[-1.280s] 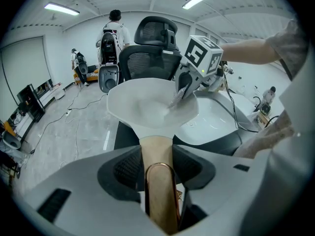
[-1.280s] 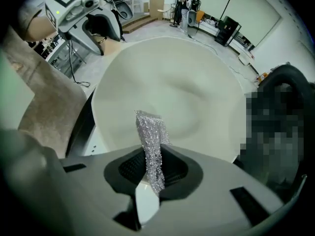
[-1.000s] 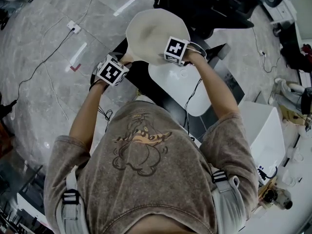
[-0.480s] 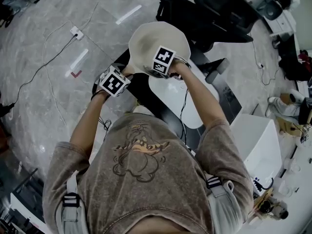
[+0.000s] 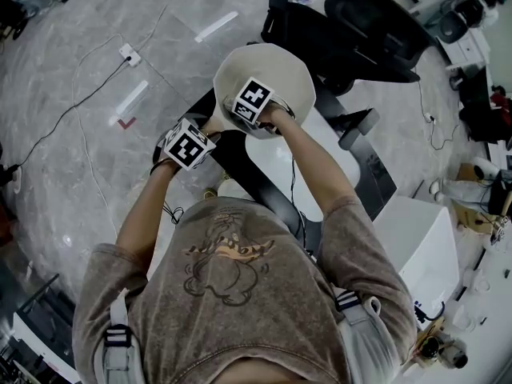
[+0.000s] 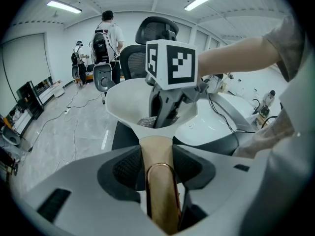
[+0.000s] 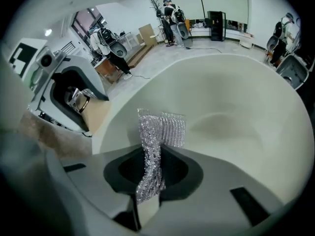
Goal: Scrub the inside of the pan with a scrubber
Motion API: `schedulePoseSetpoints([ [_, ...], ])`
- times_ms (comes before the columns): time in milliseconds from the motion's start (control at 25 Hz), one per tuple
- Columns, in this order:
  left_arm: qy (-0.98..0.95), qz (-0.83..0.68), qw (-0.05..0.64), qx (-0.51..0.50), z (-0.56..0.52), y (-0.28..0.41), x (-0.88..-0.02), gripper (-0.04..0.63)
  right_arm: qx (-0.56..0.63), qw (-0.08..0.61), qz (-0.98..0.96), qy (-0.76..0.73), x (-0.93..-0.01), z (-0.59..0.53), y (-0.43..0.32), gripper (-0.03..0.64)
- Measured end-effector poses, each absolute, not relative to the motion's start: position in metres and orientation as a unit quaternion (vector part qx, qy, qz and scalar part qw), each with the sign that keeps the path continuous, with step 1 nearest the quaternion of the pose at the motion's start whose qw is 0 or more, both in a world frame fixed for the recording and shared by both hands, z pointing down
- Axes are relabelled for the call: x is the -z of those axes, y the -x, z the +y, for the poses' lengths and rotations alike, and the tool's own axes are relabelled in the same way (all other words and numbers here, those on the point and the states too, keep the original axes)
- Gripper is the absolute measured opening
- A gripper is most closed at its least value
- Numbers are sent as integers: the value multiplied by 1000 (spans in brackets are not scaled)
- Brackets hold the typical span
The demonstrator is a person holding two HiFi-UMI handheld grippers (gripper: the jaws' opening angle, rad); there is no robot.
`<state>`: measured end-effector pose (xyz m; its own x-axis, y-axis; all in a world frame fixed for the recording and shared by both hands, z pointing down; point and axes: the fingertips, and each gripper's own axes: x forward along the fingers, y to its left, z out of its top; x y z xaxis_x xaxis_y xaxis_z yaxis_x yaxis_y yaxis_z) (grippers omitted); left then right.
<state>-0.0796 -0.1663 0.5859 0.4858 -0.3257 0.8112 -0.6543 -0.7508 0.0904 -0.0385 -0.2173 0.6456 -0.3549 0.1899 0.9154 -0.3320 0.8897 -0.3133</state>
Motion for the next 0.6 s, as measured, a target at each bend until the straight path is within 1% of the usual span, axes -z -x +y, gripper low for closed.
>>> schedulePoseSetpoints([
  [360, -837, -293, 207, -414, -163, 78, -586, 207, -161, 549, -810, -128, -660, -274, 50, 80],
  [440, -836, -293, 208, -414, -163, 79, -586, 209, -138, 558, -806, -140, -660, -287, 49, 80],
  [600, -837, -296, 210, -409, -163, 80, -585, 209, -41, 597, -788, -144, -664, -319, 37, 80],
])
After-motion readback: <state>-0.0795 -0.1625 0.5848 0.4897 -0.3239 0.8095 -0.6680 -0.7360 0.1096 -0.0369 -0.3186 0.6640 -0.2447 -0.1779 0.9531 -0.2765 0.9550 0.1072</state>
